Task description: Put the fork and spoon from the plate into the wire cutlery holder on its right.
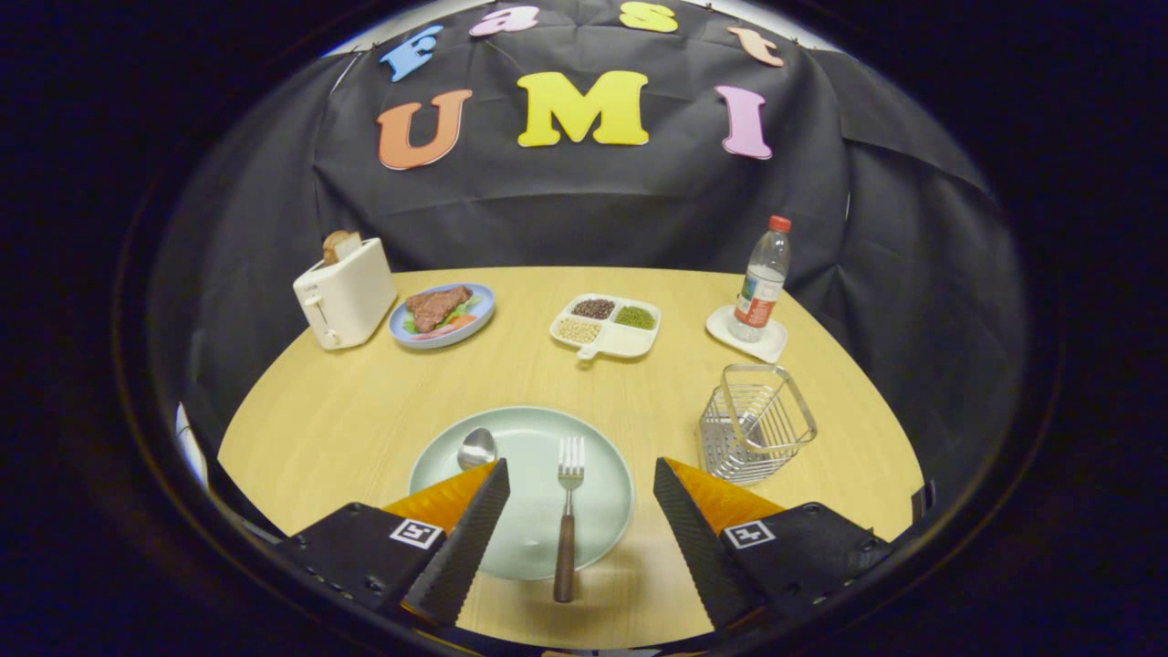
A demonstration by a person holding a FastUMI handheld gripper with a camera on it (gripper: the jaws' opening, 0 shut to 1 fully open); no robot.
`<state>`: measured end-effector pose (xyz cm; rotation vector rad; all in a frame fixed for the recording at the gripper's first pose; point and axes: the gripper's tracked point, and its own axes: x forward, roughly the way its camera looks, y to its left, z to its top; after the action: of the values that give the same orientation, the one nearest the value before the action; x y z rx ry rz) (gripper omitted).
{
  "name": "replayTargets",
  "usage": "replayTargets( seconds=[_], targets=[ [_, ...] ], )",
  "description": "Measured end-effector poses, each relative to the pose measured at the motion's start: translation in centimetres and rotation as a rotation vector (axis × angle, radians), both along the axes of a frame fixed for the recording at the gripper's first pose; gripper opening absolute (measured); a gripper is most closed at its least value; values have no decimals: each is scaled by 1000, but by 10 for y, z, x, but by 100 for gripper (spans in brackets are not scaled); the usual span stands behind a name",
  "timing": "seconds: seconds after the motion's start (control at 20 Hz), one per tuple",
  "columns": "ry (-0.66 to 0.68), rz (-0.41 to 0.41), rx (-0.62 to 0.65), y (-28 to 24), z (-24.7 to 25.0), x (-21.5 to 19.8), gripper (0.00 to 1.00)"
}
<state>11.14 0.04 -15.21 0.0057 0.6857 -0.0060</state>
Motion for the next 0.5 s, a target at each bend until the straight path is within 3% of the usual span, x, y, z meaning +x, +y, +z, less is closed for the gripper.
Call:
replayTargets(
  seconds=[0.5],
  targets=[
    [189,20,22,12,-56,6,96]
  ],
)
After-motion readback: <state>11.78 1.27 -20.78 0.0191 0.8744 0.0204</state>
